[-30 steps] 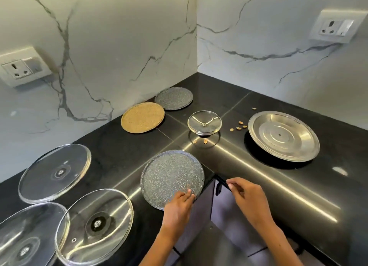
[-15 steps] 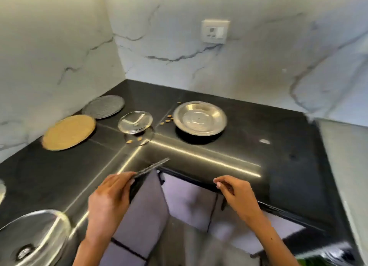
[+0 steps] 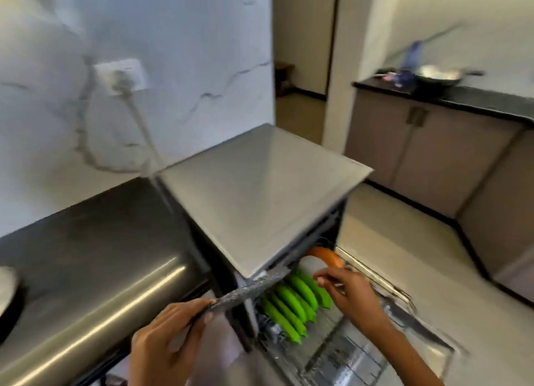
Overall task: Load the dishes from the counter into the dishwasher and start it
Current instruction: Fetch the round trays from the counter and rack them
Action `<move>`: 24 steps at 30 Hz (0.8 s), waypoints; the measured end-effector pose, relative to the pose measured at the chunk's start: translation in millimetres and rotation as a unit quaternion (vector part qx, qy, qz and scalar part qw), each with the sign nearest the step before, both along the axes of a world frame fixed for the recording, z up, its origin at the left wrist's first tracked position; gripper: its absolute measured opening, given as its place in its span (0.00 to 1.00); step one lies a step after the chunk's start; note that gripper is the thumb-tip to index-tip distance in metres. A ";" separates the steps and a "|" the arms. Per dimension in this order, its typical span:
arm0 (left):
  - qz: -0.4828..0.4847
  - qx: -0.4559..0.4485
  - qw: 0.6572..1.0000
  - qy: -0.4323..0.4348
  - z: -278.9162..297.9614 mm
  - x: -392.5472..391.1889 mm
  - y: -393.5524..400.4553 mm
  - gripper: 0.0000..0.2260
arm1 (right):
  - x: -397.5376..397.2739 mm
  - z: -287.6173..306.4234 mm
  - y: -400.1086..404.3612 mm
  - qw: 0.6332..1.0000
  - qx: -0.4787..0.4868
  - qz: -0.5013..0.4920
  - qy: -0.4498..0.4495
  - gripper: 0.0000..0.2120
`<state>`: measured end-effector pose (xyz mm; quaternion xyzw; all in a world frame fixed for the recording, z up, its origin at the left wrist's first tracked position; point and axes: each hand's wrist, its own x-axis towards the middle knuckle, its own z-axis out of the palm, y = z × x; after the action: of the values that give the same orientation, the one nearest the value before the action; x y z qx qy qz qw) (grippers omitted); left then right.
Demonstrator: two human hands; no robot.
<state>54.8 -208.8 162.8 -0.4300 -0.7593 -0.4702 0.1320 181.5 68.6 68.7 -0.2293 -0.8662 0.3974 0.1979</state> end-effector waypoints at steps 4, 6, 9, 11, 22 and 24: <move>-0.108 -0.066 0.988 -0.088 -36.1 0.4 99.2 0.12 | 78.9 -24.8 50.6 0.990 0.001 -0.141 -0.024 0.12; -0.145 -0.086 0.977 -0.134 -56.5 0.8 139.9 0.10 | 102.9 -40.1 62.9 0.983 -0.002 -0.184 -0.030 0.16; -0.217 -0.134 0.952 -0.167 -108.9 2.2 216.4 0.08 | 125.0 -93.5 87.6 0.970 -0.024 -0.236 -0.055 0.21; -0.255 -0.157 0.936 -0.185 -143.6 -0.1 256.3 0.07 | 125.4 -127.2 98.9 0.969 0.000 -0.235 -0.081 0.29; -0.337 -0.243 0.897 -0.150 -336.3 -37.6 380.0 0.21 | 105.7 -293.0 177.5 0.941 0.045 -0.316 -0.116 0.08; -0.298 -0.276 0.909 -0.093 -372.7 -47.3 396.1 0.22 | 104.6 -309.8 193.1 0.927 0.075 -0.338 -0.144 0.06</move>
<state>7.5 187.3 -209.9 -0.6100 -0.7042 -0.2969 -0.2092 286.0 261.7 -241.1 -0.5477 -0.7839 0.2036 0.2099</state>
